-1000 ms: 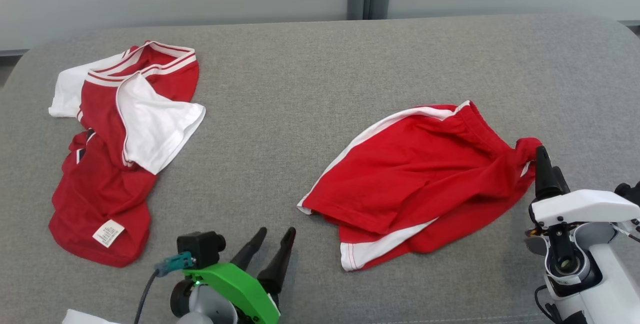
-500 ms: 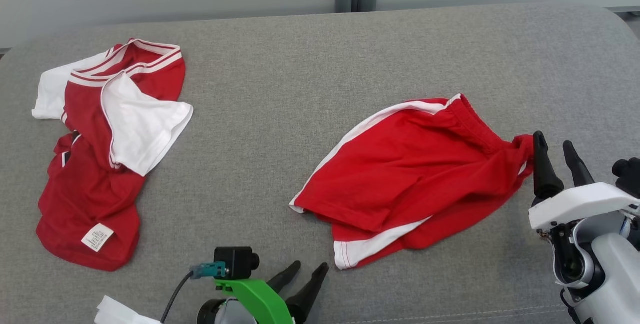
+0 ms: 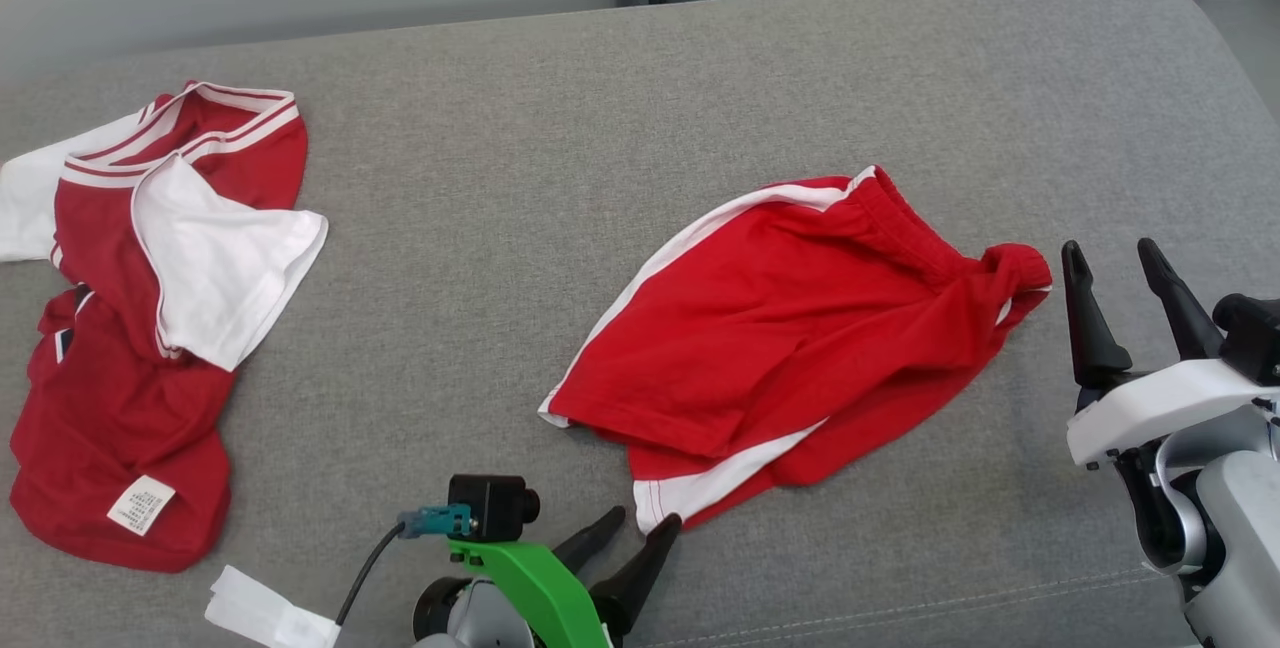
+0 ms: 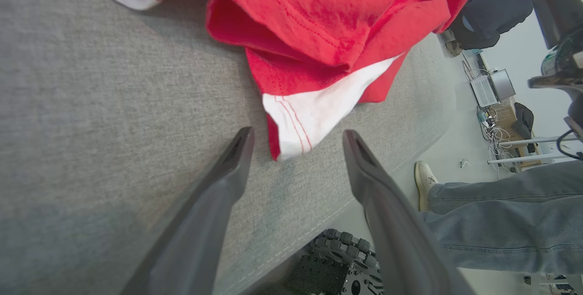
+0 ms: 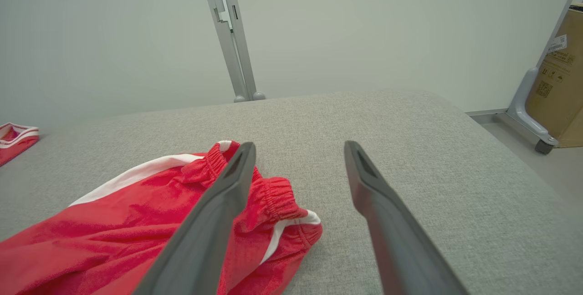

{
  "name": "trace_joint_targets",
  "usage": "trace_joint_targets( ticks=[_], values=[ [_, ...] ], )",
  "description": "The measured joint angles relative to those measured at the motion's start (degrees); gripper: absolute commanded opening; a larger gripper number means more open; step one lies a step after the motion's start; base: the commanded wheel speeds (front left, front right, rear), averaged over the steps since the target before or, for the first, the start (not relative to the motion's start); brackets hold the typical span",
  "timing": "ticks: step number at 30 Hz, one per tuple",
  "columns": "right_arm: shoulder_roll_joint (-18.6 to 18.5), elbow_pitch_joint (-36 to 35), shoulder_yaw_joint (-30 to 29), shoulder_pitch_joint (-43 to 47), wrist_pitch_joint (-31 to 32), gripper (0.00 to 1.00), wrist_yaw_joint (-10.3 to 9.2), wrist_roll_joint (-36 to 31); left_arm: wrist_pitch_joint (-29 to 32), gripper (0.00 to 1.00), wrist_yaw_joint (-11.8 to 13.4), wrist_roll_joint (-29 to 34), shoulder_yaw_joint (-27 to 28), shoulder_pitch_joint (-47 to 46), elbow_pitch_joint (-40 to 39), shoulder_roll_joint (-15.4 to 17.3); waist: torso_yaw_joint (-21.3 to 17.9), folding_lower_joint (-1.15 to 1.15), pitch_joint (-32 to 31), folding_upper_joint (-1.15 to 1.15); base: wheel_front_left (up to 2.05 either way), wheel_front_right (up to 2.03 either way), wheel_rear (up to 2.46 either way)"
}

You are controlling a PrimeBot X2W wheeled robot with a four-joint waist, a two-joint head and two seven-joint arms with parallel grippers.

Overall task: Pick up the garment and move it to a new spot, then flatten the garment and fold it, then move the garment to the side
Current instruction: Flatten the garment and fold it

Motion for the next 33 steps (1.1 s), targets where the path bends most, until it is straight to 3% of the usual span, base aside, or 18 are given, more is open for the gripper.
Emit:
trace_joint_targets(
  ticks=[4,5,7,10,11,12,21,29,33],
  values=[
    [0.32,-0.03,-0.73,0.0,-0.02,1.0,-0.02,-0.6,0.47,0.97,0.02,0.11,-0.12,-0.49,0.25,0.0,-1.19,0.0,0.6,0.0,0.0,0.0,0.0],
    [0.63,-0.03,-0.89,0.01,-0.02,1.0,-0.03,-0.6,0.47,0.83,0.02,0.11,-0.12,-0.7,0.29,0.0,-1.47,0.0,0.73,0.0,0.0,0.0,0.0],
    [1.05,-0.08,-1.11,0.04,-0.02,1.0,-0.07,-0.63,0.47,0.73,0.19,0.11,-0.15,-1.13,0.33,0.0,-1.97,0.0,0.98,0.0,0.0,0.0,0.0],
    [1.48,-0.1,-2.11,0.16,-0.12,1.0,-0.07,-0.91,0.52,0.45,0.2,0.12,-0.69,-1.62,0.65,0.0,-2.45,0.0,1.35,0.0,0.0,0.0,0.0],
    [1.68,-0.1,-2.34,0.24,-0.22,1.0,-0.08,-0.92,0.57,0.32,0.19,0.15,-1.04,-1.87,0.71,0.0,-2.54,0.0,1.43,0.0,0.0,0.0,0.0],
    [1.94,-0.1,-2.45,0.28,-0.23,1.0,-0.08,-0.93,0.65,0.0,0.19,0.34,-1.36,-2.1,0.74,0.0,-2.6,0.0,1.47,0.0,0.0,0.0,0.0],
    [2.4,-0.55,-2.8,0.59,-0.53,1.0,-0.08,-3.37,0.45,0.0,0.18,0.76,-1.74,-3.22,-1.35,0.01,-2.59,0.0,1.49,0.0,0.0,0.0,0.0],
    [0.65,-1.74,0.1,1.96,-0.53,1.0,0.01,-6.45,0.41,0.0,-0.13,0.91,0.31,-10.01,-15.14,0.25,-0.49,0.0,1.02,0.0,0.0,0.0,0.0],
    [-0.01,-2.37,3.57,1.96,0.1,1.0,1.67,-8.09,1.29,0.0,-0.13,0.15,2.52,-11.61,-19.69,1.99,0.47,0.0,0.64,0.0,0.0,0.0,0.0]
  ],
)
